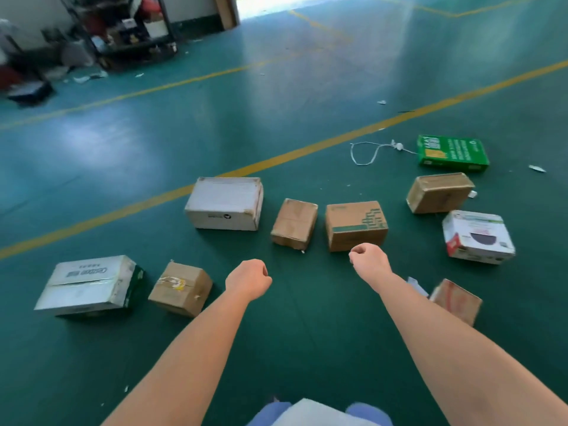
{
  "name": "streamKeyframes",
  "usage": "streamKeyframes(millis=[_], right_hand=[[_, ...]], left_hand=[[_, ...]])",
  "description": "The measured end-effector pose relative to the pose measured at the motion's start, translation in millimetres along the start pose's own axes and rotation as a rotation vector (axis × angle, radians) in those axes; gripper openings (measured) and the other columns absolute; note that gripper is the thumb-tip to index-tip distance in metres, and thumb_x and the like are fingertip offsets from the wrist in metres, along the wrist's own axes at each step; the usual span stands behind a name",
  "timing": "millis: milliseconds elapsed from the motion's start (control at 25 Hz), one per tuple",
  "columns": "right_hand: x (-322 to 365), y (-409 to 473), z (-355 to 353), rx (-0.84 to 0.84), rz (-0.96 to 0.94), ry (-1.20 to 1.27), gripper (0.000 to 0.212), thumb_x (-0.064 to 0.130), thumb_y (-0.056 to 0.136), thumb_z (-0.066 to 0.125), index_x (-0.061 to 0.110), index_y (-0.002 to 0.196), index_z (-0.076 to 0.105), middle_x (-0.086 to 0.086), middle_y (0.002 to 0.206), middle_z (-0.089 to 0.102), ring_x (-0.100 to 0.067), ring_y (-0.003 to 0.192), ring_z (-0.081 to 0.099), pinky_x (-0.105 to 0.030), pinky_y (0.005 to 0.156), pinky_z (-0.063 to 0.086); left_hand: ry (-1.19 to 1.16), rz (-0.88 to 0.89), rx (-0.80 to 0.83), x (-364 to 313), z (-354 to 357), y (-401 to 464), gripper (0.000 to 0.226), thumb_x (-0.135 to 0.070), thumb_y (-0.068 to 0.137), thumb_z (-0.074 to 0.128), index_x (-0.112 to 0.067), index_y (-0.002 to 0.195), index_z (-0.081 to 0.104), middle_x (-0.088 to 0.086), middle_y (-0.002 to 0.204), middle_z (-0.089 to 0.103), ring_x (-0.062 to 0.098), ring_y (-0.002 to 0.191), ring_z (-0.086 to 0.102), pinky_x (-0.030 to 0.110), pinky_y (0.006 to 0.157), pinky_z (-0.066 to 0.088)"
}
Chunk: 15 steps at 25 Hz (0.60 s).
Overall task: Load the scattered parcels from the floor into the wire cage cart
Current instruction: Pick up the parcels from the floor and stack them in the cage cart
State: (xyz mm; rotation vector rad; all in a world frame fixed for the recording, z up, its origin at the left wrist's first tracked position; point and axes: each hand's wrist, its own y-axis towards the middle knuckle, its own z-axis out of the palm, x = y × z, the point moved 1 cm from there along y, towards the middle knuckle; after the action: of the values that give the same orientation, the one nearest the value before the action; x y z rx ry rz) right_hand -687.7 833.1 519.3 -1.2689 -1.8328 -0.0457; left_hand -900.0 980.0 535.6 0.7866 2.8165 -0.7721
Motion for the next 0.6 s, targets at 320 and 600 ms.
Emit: streamKeyframes(millis=[320,600], right_hand=[[126,35,149,0.194,-0.092,-0.112,0.018,0.019,0.094,0.051,0.015,0.106,0.065,-0.003,0.107,0.065,-0.021,0.096,0.059,-0.029,0.079,0.046],[232,54,263,0.402,-0.196,-0.182,0.02,0.02,0.095,0.049,0.015,0.109,0.063,-0.004,0.108,0.065,-0.022,0.094,0.061,-0.034,0.081,0.052]], left_hand=[[-0.06,-0.15,0.062,141,-49,71,0.025,-0.021,0.092,0.047,-0.013,0.109,0.062,0.006,0.11,0.064,0.024,0.091,0.06,0.03,0.071,0.048],[-0.158,-0.331,0.006,248,-99,104,0.024,-0.024,0.091,0.044,-0.018,0.105,0.062,0.0,0.107,0.063,0.02,0.096,0.06,0.03,0.077,0.05]])
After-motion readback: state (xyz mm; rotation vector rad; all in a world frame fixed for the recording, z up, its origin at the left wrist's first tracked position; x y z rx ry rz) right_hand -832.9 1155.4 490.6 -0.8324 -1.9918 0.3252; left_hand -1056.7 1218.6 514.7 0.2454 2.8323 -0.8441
